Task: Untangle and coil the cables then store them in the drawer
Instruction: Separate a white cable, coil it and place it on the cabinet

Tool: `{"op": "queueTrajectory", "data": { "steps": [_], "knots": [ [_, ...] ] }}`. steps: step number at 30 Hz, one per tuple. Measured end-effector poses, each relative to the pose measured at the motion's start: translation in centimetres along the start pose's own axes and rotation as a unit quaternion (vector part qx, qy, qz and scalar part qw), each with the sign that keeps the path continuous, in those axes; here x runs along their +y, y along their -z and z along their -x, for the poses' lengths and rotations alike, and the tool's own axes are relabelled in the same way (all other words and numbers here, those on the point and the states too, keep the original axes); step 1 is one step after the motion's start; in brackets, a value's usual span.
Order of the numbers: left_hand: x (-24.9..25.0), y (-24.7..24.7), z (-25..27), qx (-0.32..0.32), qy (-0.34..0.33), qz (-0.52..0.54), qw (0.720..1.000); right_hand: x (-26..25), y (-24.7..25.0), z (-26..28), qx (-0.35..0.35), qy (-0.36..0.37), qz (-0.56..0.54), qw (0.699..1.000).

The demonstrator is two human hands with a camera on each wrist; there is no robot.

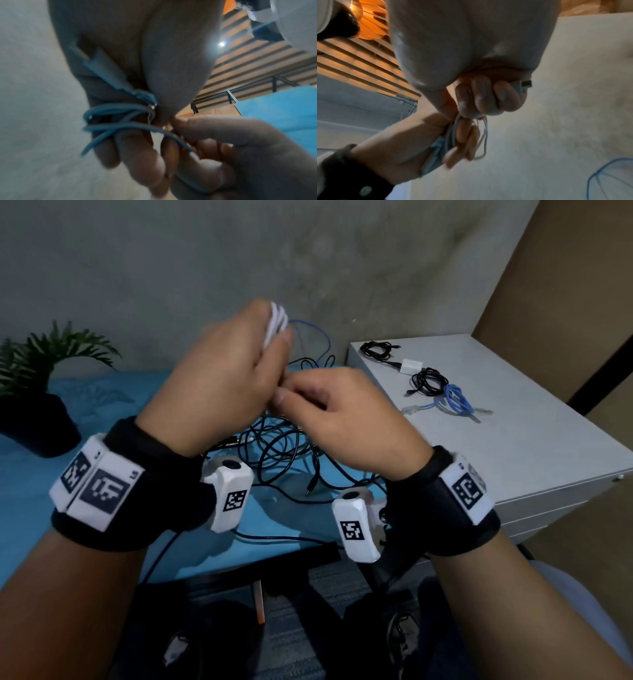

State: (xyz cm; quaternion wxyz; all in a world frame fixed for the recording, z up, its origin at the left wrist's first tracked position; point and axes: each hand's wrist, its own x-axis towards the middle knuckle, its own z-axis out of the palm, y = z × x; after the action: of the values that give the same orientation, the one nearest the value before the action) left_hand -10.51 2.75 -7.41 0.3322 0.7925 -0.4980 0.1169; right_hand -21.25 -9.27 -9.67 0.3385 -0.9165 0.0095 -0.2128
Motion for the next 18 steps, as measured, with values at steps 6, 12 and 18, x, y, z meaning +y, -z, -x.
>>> {"op": "queueTrajectory", "data": {
  "steps": [6, 12, 18],
  "knots": [
    [0.7, 0.6, 0.0, -0.145, 0.106, 0.232, 0.956, -0.7, -0.1, 0.4, 0.185, 0.027, -0.033, 0.982],
    [1.3, 1.7, 0.5, -0.166, 0.077, 0.395, 0.9, -1.9, -0.2, 0.2, 0.179, -0.011, 0.005, 0.984],
    [1.2, 1.4, 0.2, -0.168, 0.12, 0.556, 0.805, -2.7, 0.4, 0.1, 0.143, 0.031, -0.103, 0.984]
  ]
}}
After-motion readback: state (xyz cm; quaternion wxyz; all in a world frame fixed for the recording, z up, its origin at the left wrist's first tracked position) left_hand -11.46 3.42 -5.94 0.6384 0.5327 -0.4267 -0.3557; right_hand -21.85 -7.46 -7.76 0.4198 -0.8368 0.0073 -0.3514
